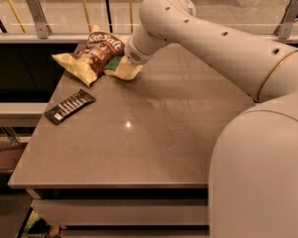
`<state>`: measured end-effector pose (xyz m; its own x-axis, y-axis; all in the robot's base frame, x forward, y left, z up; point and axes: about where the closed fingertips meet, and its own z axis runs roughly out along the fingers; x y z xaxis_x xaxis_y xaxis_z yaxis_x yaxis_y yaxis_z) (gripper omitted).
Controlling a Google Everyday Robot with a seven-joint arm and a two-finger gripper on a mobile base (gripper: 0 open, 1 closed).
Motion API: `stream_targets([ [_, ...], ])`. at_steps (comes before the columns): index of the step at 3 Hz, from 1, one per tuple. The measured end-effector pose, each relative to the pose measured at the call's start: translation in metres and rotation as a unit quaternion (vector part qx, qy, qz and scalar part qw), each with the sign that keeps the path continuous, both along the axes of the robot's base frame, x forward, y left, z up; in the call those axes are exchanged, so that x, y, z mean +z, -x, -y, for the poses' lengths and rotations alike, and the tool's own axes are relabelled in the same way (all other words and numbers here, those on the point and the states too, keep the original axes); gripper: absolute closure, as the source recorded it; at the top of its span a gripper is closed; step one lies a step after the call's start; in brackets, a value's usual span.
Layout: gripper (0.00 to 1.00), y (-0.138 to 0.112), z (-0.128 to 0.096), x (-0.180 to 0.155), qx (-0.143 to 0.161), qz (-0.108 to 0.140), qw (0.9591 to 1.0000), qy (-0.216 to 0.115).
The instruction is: Move sponge near brown chip bag
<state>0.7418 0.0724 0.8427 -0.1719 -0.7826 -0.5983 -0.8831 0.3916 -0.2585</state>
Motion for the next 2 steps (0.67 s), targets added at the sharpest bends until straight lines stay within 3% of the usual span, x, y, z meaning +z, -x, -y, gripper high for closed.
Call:
stream_targets([
  [2,0.60,0.0010,-0.0022,-0.0033,0.002,-0.003,1.0000,0.001],
])
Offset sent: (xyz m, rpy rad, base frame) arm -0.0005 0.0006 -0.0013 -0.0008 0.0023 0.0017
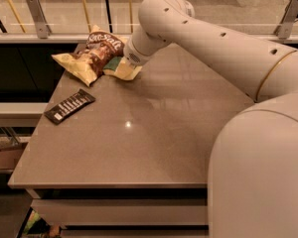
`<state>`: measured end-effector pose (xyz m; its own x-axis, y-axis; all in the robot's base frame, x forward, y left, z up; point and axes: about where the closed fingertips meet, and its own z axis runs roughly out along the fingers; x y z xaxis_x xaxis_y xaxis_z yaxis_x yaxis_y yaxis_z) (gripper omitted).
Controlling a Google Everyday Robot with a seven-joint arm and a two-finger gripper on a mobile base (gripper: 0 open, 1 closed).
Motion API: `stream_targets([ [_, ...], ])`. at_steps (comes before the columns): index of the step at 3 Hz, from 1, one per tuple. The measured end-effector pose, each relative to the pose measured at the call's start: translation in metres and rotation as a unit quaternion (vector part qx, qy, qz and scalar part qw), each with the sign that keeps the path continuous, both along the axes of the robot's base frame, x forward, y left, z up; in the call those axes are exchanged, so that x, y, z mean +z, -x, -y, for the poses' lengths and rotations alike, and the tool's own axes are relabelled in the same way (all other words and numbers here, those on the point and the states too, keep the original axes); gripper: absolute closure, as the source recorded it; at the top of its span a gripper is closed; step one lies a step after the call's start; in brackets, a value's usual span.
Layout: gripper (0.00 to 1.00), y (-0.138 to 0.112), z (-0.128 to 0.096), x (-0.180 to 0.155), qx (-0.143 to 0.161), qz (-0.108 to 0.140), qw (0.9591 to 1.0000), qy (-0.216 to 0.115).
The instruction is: Move sponge near brown chip bag
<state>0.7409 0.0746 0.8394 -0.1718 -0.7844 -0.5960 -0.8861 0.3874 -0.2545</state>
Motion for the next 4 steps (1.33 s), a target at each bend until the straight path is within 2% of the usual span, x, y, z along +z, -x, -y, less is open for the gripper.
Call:
stream_targets([
  [2,0.13,0.0007,-0.0031,-0.0038,0.002,-0.003,1.0000,0.001],
  [3,0.00,0.0011,-0.0045,-0.0055,0.004,-0.004,1.0000,0.001],
  [4,0.00,0.0011,-0.0045,-0.0056,0.004,-0.004,1.0000,0.001],
])
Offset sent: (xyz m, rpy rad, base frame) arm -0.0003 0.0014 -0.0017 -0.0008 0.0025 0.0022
